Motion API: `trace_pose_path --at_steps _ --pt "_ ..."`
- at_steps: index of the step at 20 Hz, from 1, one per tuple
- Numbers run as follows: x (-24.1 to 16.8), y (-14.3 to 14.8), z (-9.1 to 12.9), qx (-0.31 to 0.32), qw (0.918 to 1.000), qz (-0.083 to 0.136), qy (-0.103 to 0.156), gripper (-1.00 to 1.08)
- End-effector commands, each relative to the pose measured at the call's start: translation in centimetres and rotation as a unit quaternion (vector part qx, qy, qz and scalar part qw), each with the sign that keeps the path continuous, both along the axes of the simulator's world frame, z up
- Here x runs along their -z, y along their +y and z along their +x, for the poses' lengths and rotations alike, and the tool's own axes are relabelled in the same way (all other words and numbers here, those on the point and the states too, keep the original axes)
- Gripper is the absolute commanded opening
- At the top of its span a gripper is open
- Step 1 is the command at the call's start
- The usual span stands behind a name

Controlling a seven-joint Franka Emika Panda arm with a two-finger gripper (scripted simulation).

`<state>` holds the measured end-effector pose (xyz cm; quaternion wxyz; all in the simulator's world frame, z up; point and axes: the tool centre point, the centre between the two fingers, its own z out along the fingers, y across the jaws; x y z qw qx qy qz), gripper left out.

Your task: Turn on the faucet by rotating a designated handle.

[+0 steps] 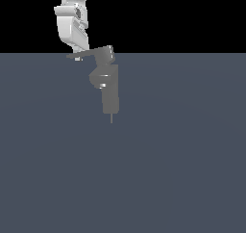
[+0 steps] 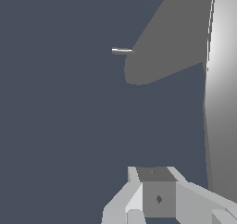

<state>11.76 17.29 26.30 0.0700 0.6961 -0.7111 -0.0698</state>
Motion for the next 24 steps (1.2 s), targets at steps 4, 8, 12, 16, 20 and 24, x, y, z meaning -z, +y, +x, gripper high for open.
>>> trace_pose_path --at_steps 4,8,12,16,20,24 --pt "-0.2 0.1 -1.0 0.000 1.0000 0.000 0.000 -1.00" --pt "-0.3 0.1 -1.7 0.000 1.0000 0.000 0.000 -1.00" --pt "-0.5 0.2 -2.5 0.000 1.0000 0.000 0.000 -1.00" --pt "-0.7 0.2 -3.3 0.000 1.0000 0.000 0.000 -1.00" --pt "-0.8 0.3 -4.2 0.000 1.0000 0.000 0.000 -1.00" --pt "-1.0 0.3 -5.1 0.000 1.0000 0.000 0.000 -1.00"
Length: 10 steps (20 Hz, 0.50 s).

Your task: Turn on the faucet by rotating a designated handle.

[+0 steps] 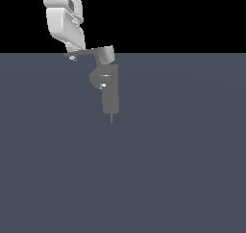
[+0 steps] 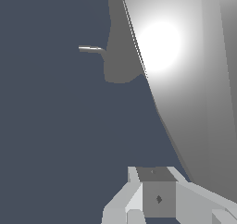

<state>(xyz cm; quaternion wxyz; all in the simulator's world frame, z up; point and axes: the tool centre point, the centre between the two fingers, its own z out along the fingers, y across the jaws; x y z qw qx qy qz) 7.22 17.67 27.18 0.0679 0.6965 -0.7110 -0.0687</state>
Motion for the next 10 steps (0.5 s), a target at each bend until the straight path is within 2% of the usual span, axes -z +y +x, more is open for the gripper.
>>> trace_pose_path --at_steps 1,10 --pt "-0.2 -0.1 -0.7 0.000 1.0000 -0.001 0.002 -1.00" --pt "-0.6 0.0 -2.8 0.001 1.0000 -0.001 0.002 -1.00"
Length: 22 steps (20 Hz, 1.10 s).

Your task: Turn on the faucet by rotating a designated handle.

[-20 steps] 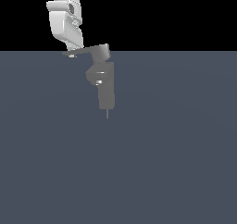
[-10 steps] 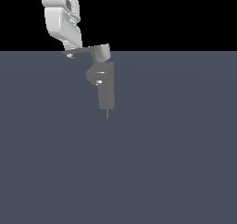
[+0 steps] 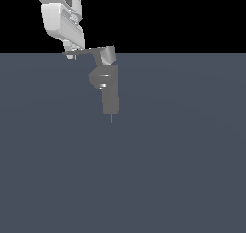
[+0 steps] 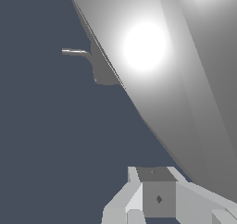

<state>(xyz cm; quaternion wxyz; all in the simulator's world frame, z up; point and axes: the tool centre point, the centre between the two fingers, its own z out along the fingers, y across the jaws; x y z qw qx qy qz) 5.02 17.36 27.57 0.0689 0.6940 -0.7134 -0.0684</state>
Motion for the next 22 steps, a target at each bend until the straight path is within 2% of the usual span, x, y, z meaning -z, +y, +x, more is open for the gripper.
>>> trace_pose_path --at_steps 1,9,10,22 --pt "-0.3 0.4 -0.9 -0.003 1.0000 0.001 0.002 -1.00" --pt "-0.6 0.5 -2.6 -0.003 1.0000 0.001 0.002 -1.00" --pt "-0.1 0.1 -2.3 0.000 1.0000 -0.003 0.003 -1.00" --pt "-0.7 -2.0 -4.9 -0.001 1.0000 -0.002 0.003 -1.00"
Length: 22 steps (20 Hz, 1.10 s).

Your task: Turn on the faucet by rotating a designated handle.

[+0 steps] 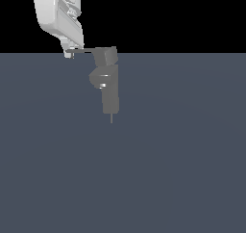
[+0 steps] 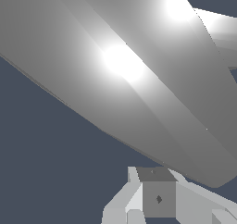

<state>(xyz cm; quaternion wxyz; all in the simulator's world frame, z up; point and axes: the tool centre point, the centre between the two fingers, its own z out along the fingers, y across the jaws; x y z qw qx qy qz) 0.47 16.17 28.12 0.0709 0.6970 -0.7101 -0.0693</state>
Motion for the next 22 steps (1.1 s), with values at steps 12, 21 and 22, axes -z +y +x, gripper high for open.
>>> trace_pose_path --at_steps 12,21,22 --pt "-0.9 -3.1 -3.1 0.003 1.0000 0.000 0.000 -1.00" --pt "-1.4 -4.9 -5.3 0.002 1.0000 0.000 0.000 -1.00" --pt "-1.5 -5.1 -5.5 0.002 1.0000 0.000 0.000 -1.00"
